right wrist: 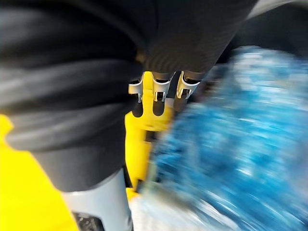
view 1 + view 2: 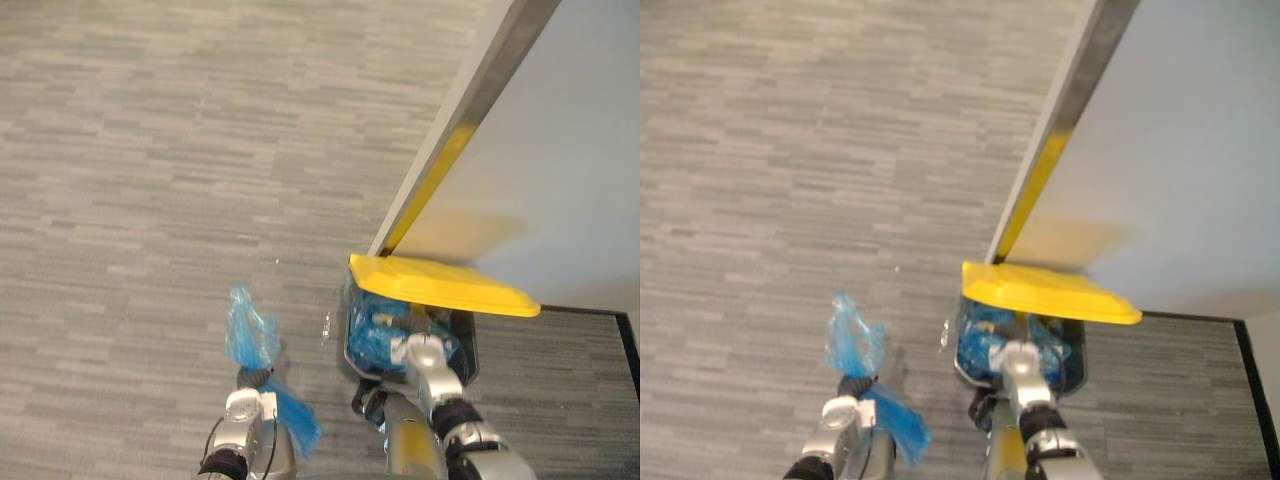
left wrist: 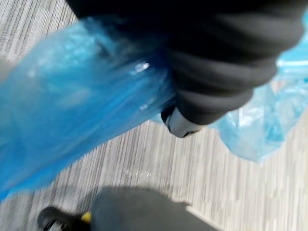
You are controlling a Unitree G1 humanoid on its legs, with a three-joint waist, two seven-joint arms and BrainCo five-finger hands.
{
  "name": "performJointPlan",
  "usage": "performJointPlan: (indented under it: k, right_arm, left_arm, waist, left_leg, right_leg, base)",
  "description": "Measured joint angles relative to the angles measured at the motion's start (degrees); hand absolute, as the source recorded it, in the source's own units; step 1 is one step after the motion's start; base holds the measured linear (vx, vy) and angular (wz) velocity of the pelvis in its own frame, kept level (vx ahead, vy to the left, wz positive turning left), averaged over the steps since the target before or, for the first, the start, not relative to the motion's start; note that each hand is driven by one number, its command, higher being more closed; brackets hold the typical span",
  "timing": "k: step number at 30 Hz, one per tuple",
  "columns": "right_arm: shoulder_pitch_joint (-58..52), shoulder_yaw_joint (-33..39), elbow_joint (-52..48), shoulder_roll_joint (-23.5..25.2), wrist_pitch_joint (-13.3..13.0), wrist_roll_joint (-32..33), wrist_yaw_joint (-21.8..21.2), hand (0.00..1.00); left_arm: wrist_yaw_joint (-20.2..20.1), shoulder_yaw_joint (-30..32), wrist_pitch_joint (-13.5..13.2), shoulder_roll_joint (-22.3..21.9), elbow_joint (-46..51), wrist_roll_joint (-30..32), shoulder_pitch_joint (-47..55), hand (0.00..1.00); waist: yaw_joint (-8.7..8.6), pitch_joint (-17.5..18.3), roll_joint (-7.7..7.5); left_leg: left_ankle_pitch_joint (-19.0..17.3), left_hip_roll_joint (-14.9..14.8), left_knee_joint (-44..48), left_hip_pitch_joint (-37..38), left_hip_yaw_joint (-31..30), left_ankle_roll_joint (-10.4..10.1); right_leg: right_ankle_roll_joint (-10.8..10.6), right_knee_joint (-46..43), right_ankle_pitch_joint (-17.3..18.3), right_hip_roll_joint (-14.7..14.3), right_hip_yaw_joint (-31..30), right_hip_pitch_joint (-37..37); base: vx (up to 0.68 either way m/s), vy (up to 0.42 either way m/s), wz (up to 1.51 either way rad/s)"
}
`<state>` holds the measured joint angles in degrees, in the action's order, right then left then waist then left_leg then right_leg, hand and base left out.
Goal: Gather rubbish on tea table into small bin, then transfer packed bag to large trash can.
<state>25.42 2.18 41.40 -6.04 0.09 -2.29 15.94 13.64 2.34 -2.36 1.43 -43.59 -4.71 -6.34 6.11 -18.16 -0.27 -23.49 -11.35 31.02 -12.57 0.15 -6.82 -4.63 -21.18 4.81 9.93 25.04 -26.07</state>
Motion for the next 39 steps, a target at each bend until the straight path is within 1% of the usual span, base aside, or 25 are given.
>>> performJointPlan:
  k: [1, 2, 3, 4, 5, 6, 8, 11, 12, 14, 18, 23, 24, 26, 29, 32, 34, 35, 36, 39]
  right_arm:
    - [1.88, 0.07, -0.11, -1.28, 0.03, 0.0, 0.32, 0.0]
    - [3.72, 0.75, -0.09, -2.59, 0.48, 0.01, 0.58, 0.0]
    - [5.28, 2.1, -0.06, -3.49, 0.6, 0.02, 0.85, 0.0]
    - [6.55, 2.69, -0.01, -4.0, 0.8, 0.05, 1.03, 0.0]
    - [9.09, 3.19, 0.03, -4.92, 0.95, 0.1, 1.08, 0.0]
    - [10.31, 3.31, 0.06, -5.53, 0.97, 0.17, 1.1, 0.0]
    - [14.64, 3.98, 1.24, -7.76, 1.08, 1.16, 1.33, 0.0]
    - [19.34, 4.76, 4.97, -9.58, 1.27, 2.47, 1.83, 0.0]
    - [22.16, 4.84, 6.94, -10.33, 1.46, 2.48, 1.94, 0.0]
    - [25.8, 6.05, 9.46, -11.63, 1.64, 3.19, 2.16, 0.0]
    - [28.07, 7.42, 10.46, -13.36, 2.17, 4.86, 2.77, 0.0]
    - [28.5, 9.09, 11.34, -14.57, 2.25, 7.05, 2.93, 0.0]
    - [28.51, 9.09, 11.33, -14.57, 2.25, 7.48, 2.93, 0.0]
    - [28.53, 9.21, 11.09, -14.57, 2.24, 9.12, 2.92, 0.0]
    - [30.33, 11.22, 10.55, -14.66, 2.22, 9.53, 2.93, 0.0]
    - [30.81, 11.21, 9.29, -14.65, 2.46, 9.69, 2.84, 0.0]
    - [30.82, 11.21, 8.42, -14.64, 2.68, 9.69, 2.72, 0.0]
    - [30.82, 11.21, 8.33, -14.64, 2.67, 9.69, 2.72, 0.0]
    - [30.81, 11.21, 7.3, -14.52, 2.74, 9.72, 2.72, 0.0]
    - [30.91, 11.2, 5.47, -14.28, 2.76, 9.72, 2.7, 0.0]
  left_arm:
    - [0.01, -0.27, -0.1, 0.25, 0.84, -0.31, -0.32, 1.0]
    - [0.08, -1.12, -0.18, 0.79, 1.75, -1.3, -0.58, 1.0]
    - [0.13, -1.65, -0.51, 1.27, 2.76, -2.12, -0.66, 1.0]
    - [0.24, -1.71, -0.82, 1.43, 3.62, -2.42, -0.43, 1.0]
    - [0.26, -2.02, -1.35, 1.67, 5.54, -3.51, -0.16, 1.0]
    - [0.23, -2.51, -1.47, 1.84, 6.69, -3.98, -0.14, 1.0]
    - [0.22, -5.18, -2.3, 2.47, 11.16, -4.71, -1.09, 1.0]
    - [0.31, -8.38, -2.32, 2.44, 11.88, -5.62, -5.68, 1.0]
    - [0.36, -9.45, -2.33, 2.44, 13.26, -5.74, -7.73, 1.0]
    - [0.92, -11.32, -2.39, 2.42, 16.91, -6.65, -10.05, 1.0]
    - [1.04, -13.51, -2.98, 2.72, 23.11, -7.99, -10.84, 1.0]
    - [0.57, -18.16, -4.02, 2.96, 32.4, -10.71, -10.32, 1.0]
    - [0.29, -19.24, -4.59, 2.93, 34.37, -10.85, -10.51, 1.0]
    - [-0.31, -21.46, -4.81, 2.85, 37.01, -10.84, -11.37, 1.0]
    - [-0.46, -25.12, -4.9, 2.64, 40.02, -11.31, -13.29, 1.0]
    - [-0.53, -28.36, -4.88, 1.63, 40.14, -11.3, -15.8, 1.0]
    - [-1.06, -31.62, -4.83, 0.7, 40.15, -11.28, -18.21, 1.0]
    - [-1.27, -31.94, -4.83, 0.58, 40.15, -11.28, -18.49, 1.0]
    - [-1.75, -34.44, -4.83, -0.32, 40.16, -11.14, -20.84, 1.0]
    - [-1.69, -36.59, -4.78, -1.02, 40.16, -10.49, -23.66, 1.0]
  waist:
    - [0.0, -1.23, -0.01]
    - [0.03, -2.2, -0.32]
    - [0.29, -3.0, -0.68]
    - [0.52, -3.14, -0.89]
    - [0.53, -3.72, -1.04]
    - [0.52, -3.91, -1.01]
    - [0.36, -5.37, -0.93]
    - [0.11, -5.92, -0.89]
    - [-0.12, -6.7, -0.9]
    - [-0.55, -8.27, -0.91]
    - [-1.07, -10.09, -0.91]
    - [-1.3, -10.69, -0.98]
    - [-1.46, -10.69, -0.98]
    - [-1.61, -10.69, -0.98]
    - [-2.07, -10.72, -0.97]
    - [-2.57, -10.72, -0.97]
    - [-2.76, -10.71, -0.97]
    - [-2.78, -10.71, -0.97]
    - [-2.9, -10.71, -0.97]
    - [-2.93, -10.66, -0.97]
  left_leg:
    - [-0.04, 0.01, 0.21, -0.65, -0.7, 0.03]
    - [0.0, 0.23, 0.24, -1.36, -1.51, 0.04]
    - [0.02, 0.46, 0.22, -1.81, -2.3, 0.07]
    - [0.05, 0.45, 0.27, -2.3, -2.48, 0.04]
    - [0.12, 0.36, 0.32, -2.92, -2.6, -0.06]
    - [0.14, 0.36, 0.4, -3.4, -2.75, -0.1]
    - [0.35, 0.19, 0.42, -3.51, -3.74, -0.48]
    - [0.59, -0.03, 0.39, -3.53, -4.11, -0.93]
    - [0.96, 0.02, 0.43, -3.53, -4.12, -1.66]
    - [1.01, 0.2, 1.04, -3.84, -4.17, -1.94]
    - [0.63, 0.47, 2.33, -4.51, -4.6, -2.15]
    - [0.59, 1.31, 2.41, -4.5, -4.58, -2.06]
    - [0.51, 1.38, 2.64, -4.53, -4.53, -1.94]
    - [0.19, 1.52, 3.22, -4.62, -4.24, -1.81]
    - [-0.06, 2.83, 4.4, -6.5, -3.78, -1.4]
    - [-0.13, 2.91, 5.17, -7.43, -3.8, -1.46]
    - [-0.12, 2.9, 5.36, -7.33, -3.73, -1.48]
    - [-0.12, 2.9, 5.39, -7.33, -3.7, -1.48]
    - [-0.12, 2.9, 5.56, -7.28, -3.4, -1.47]
    - [-0.27, 2.72, 5.49, -7.18, -2.57, -1.16]
  right_leg:
    - [-0.75, 0.46, -0.53, -0.18, -0.13, -0.06]
    - [-0.76, 0.85, -0.75, -0.54, -0.72, -0.39]
    - [0.15, 1.62, -1.42, -1.12, -1.28, -0.5]
    - [0.29, 1.93, -1.7, -1.42, -1.4, -0.97]
    - [0.94, 2.68, -2.3, -2.04, -1.71, -1.6]
    - [0.97, 2.81, -2.48, -2.16, -1.83, -2.06]
    - [1.03, 3.38, -2.73, -3.05, -1.92, -2.08]
    - [1.09, 3.33, -2.71, -3.38, -1.86, -2.06]
    - [1.14, 3.24, -2.75, -3.36, -1.95, -2.05]
    - [1.3, 3.09, -2.87, -3.15, -2.04, -2.05]
    - [1.81, 2.43, -3.2, -2.83, -1.88, -2.08]
    - [1.91, 1.79, -3.22, -1.93, -2.1, -2.17]
    - [1.92, 1.65, -3.21, -1.81, -2.2, -2.18]
    - [1.96, 1.36, -3.19, -1.71, -2.7, -2.38]
    - [1.88, -0.5, -3.04, -0.51, -4.24, -5.14]
    - [1.85, -0.99, -3.02, -0.34, -4.3, -5.9]
    - [1.85, -1.15, -3.02, -0.34, -4.41, -5.87]
    - [1.85, -1.15, -3.02, -0.34, -4.44, -5.87]
    - [1.93, -1.14, -3.08, -0.38, -4.68, -5.88]
    - [2.42, -0.13, -3.51, -0.85, -5.23, -5.89]
  base:
    - [-0.17, -0.077, 0.2]
    - [-0.15, -0.076, 0.22]
    - [-0.14, -0.083, 0.11]
    - [-0.09, -0.075, -0.08]
    - [-0.05, -0.051, -0.18]
    - [-0.03, -0.042, -0.18]
    - [-0.02, -0.037, -0.1]
    - [0.0, -0.012, -0.01]
    - [0.0, 0.0, 0.0]
    - [-0.01, 0.018, 0.02]
    - [0.0, 0.045, 0.06]
    - [0.03, 0.054, 0.04]
    - [0.02, 0.039, -0.02]
    - [0.01, 0.041, -0.06]
    - [-0.01, 0.027, -0.04]
    - [-0.01, 0.005, 0.0]
    - [0.0, 0.0, 0.0]
    - [-0.02, -0.007, -0.04]
    - [-0.03, -0.004, -0.07]
    - [-0.03, -0.005, -0.12]
